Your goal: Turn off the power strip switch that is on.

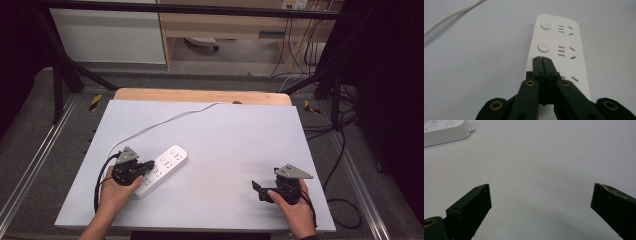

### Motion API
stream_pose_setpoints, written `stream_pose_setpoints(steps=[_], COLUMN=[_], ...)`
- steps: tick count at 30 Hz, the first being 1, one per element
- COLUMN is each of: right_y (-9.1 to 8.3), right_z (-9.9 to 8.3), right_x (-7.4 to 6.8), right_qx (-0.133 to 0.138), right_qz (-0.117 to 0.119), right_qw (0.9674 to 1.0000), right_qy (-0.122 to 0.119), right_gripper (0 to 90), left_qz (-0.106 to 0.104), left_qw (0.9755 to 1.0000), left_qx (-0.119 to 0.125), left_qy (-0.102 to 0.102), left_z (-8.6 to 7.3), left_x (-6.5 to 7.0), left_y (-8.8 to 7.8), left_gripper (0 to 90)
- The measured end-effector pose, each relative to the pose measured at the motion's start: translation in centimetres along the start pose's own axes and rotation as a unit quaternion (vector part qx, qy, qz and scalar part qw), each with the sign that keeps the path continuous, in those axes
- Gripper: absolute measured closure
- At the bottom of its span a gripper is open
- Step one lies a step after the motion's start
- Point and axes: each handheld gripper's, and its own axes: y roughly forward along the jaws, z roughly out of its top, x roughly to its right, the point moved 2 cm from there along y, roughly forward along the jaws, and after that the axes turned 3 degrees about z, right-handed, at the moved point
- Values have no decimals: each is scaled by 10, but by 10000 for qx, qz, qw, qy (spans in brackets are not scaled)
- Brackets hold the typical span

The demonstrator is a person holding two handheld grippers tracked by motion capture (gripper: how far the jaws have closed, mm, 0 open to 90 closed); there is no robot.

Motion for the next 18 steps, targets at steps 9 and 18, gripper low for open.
stream_pose_setpoints(steps=[9,18], right_y=[0,0], right_z=[0,0], right_x=[0,0], right_qx=[-26,-30], right_qz=[6,1], right_qw=[10000,10000], right_qy=[-26,-22], right_gripper=[37,37], left_qz=[1,-4], left_qw=[10000,10000], left_qx=[1,-4], left_qy=[-15,-25], left_z=[0,0], left_x=[0,0], left_y=[0,0], left_gripper=[900,900])
